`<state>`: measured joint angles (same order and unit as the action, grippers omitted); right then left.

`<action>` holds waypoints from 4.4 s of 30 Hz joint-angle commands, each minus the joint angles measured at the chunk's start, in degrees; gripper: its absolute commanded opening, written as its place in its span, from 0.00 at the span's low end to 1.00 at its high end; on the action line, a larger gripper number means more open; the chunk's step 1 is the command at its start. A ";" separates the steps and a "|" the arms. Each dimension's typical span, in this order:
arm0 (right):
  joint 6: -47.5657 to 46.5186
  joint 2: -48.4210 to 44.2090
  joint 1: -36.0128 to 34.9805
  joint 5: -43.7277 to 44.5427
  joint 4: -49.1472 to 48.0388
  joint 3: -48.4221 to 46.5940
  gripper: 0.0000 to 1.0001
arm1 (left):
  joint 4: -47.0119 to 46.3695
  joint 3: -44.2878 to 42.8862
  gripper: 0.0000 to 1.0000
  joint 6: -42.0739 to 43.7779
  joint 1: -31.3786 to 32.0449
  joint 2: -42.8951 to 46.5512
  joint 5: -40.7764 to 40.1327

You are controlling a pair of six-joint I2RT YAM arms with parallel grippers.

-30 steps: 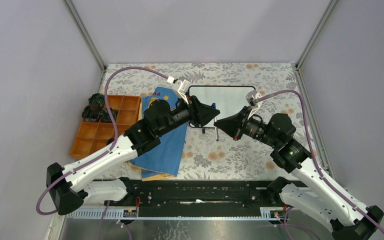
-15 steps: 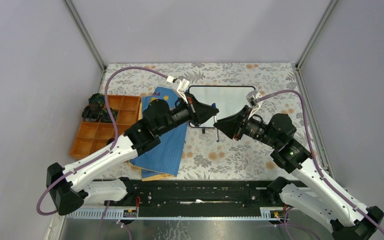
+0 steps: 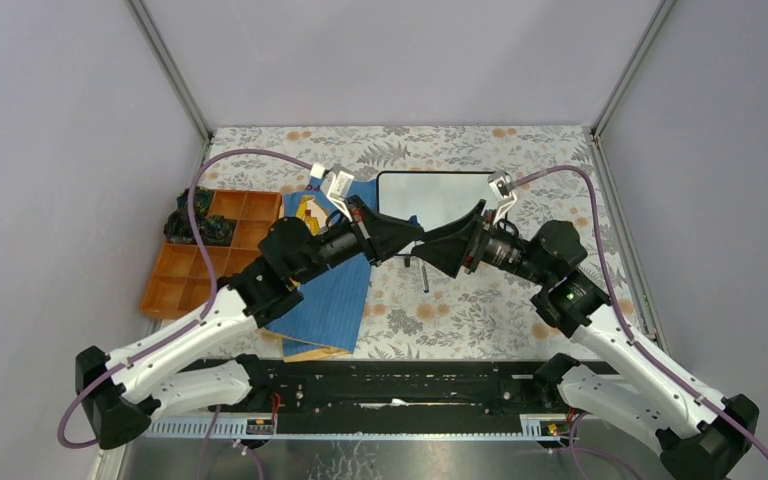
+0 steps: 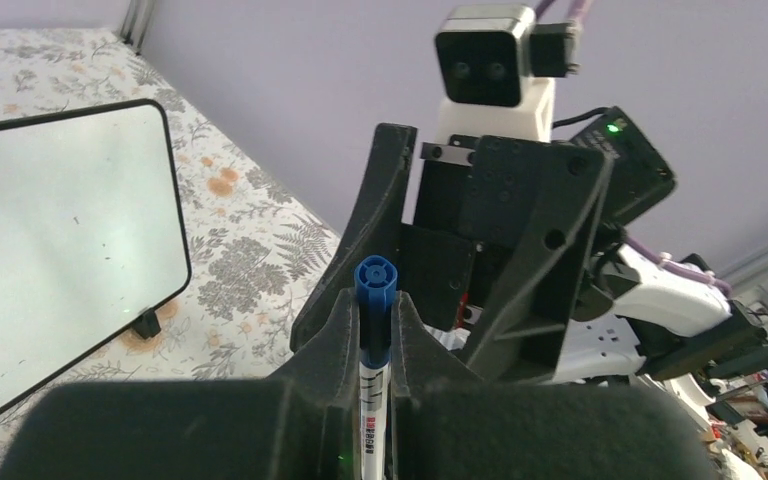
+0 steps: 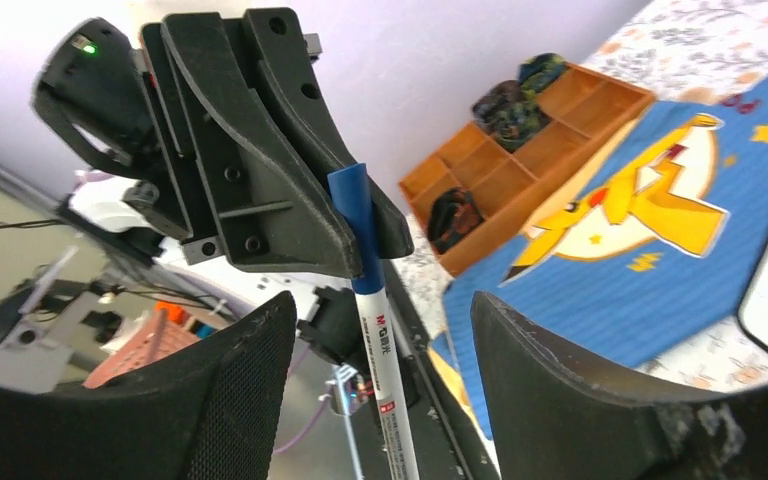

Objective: Write a sentence on the whiteboard
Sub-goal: Open the whiteboard marker at the center of the board, then place the pen cap at the center of the board.

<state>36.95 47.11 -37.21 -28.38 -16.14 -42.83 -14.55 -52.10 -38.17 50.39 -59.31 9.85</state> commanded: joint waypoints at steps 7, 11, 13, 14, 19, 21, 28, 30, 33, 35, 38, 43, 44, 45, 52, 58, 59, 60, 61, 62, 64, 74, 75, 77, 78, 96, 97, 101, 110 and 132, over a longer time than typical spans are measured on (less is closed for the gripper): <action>11.35 3.56 -0.42 -10.85 -17.13 -0.41 0.64 | -7.87 2.56 0.00 -1.18 -0.60 5.36 2.59; 12.26 4.28 -0.45 -12.08 -17.07 -0.50 0.62 | -8.37 2.68 0.00 -1.62 -0.56 5.65 2.71; 12.48 4.31 -0.42 -12.18 -16.89 -0.50 0.56 | -8.63 2.66 0.00 -1.77 -0.60 5.56 2.88; 12.59 4.30 -0.41 -12.22 -16.98 -0.44 0.51 | -8.72 2.62 0.00 -1.81 -0.56 5.57 2.96; 12.62 4.41 -0.41 -12.42 -16.39 -0.38 0.29 | -9.13 2.59 0.00 -2.30 -0.62 5.30 3.33; 12.58 4.24 -0.41 -12.49 -16.18 -0.18 0.22 | -9.31 2.68 0.00 -2.42 -0.60 5.40 3.17; 10.50 2.63 -0.41 -12.20 -12.59 0.72 0.02 | -9.87 1.83 0.00 -3.02 -0.59 5.39 1.74; 9.96 1.81 -0.42 -11.71 -11.61 1.38 0.00 | -10.01 1.25 0.00 -3.28 -0.63 5.30 0.95; 8.86 0.63 -0.41 -11.04 -10.14 2.46 0.00 | -10.23 0.42 0.00 -3.59 -0.70 5.05 0.05; 8.19 -0.05 -0.41 -10.60 -9.09 2.94 0.00 | -10.47 0.02 0.00 -3.89 -0.72 4.79 -0.38; 7.20 -0.84 -0.42 -10.15 -7.86 3.80 0.00 | -10.67 -0.41 0.00 -4.10 -0.71 4.47 -0.62; 6.11 -1.83 -0.41 -9.43 -6.08 4.56 0.00 | -10.77 -0.70 0.00 -4.10 -0.88 4.80 -1.71; 6.02 -1.99 -0.41 -9.22 -5.75 4.68 0.00 | -10.77 -0.77 0.00 -4.08 -0.94 4.81 -1.69; 5.95 -2.31 -0.41 -9.04 -5.48 4.76 0.00 | -10.81 -0.83 0.00 -3.95 -1.01 4.90 -1.74; 5.74 -3.69 -0.41 -7.98 -4.43 6.16 0.00 | -11.03 -1.83 0.00 -3.76 -1.37 4.52 -1.85; 4.93 -5.39 -0.41 -7.02 -2.53 6.53 0.00 | -11.46 -2.57 0.00 -3.62 -1.37 3.62 -1.11; 4.58 -5.70 -0.41 -6.89 -1.97 6.45 0.00 | -11.61 -2.51 0.00 -3.58 -1.36 3.55 -1.13; 4.20 -5.86 -0.41 -6.72 -1.38 6.41 0.00 | -11.76 -2.34 0.00 -3.58 -1.35 3.46 -1.21; 3.60 -6.14 -0.45 -6.61 -0.63 6.41 0.00 | -11.82 -2.31 0.00 -3.53 -1.45 3.39 -1.37; 3.07 -6.37 -0.41 -6.29 0.07 6.62 0.00 | -11.74 -2.31 0.00 -3.43 -1.51 3.31 -1.53; 2.66 -6.87 -0.41 -5.83 0.67 7.31 0.00 | -11.42 -2.59 0.00 -3.27 -1.54 3.05 -1.78; 3.00 -8.08 -0.43 -5.74 0.52 8.86 0.00 | -12.52 -3.40 0.00 -4.79 -1.73 1.65 -1.14; 2.97 -8.27 -0.41 -5.68 0.58 9.01 0.00 | -12.45 -3.51 0.00 -4.80 -1.75 1.76 -1.70; 2.96 -8.55 -0.41 -5.47 0.72 9.36 0.00 | -12.08 -3.77 0.00 -4.60 -1.79 1.82 -2.75; 3.02 -8.60 -0.41 -5.51 0.72 9.59 0.00 | -11.96 -3.88 0.00 -4.50 -1.80 1.87 -3.26; -5.18 -14.41 -0.41 8.00 15.46 4.12 0.00 | -5.61 -4.84 0.00 -1.34 -2.45 1.10 -8.53; -7.29 -15.17 -0.41 14.31 20.42 1.93 0.00 | -3.01 -4.76 0.00 -0.03 -2.41 1.14 -9.45; -13.07 -17.38 -0.41 39.74 33.44 -4.52 0.00 | 9.38 -7.11 0.00 5.23 -2.33 -2.33 -13.37; -16.70 -18.63 -0.41 60.07 39.80 -9.25 0.00 | 24.41 -18.03 0.00 12.36 8.61 -21.75 -17.27; -22.80 -30.68 -0.41 64.85 38.37 -6.83 0.00 | 30.40 -42.24 0.00 14.47 16.81 -61.84 -16.50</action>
<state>15.33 17.78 -37.50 34.11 24.77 -50.30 13.91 -91.68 -25.65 66.30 -118.85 -5.23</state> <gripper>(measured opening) 0.045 0.117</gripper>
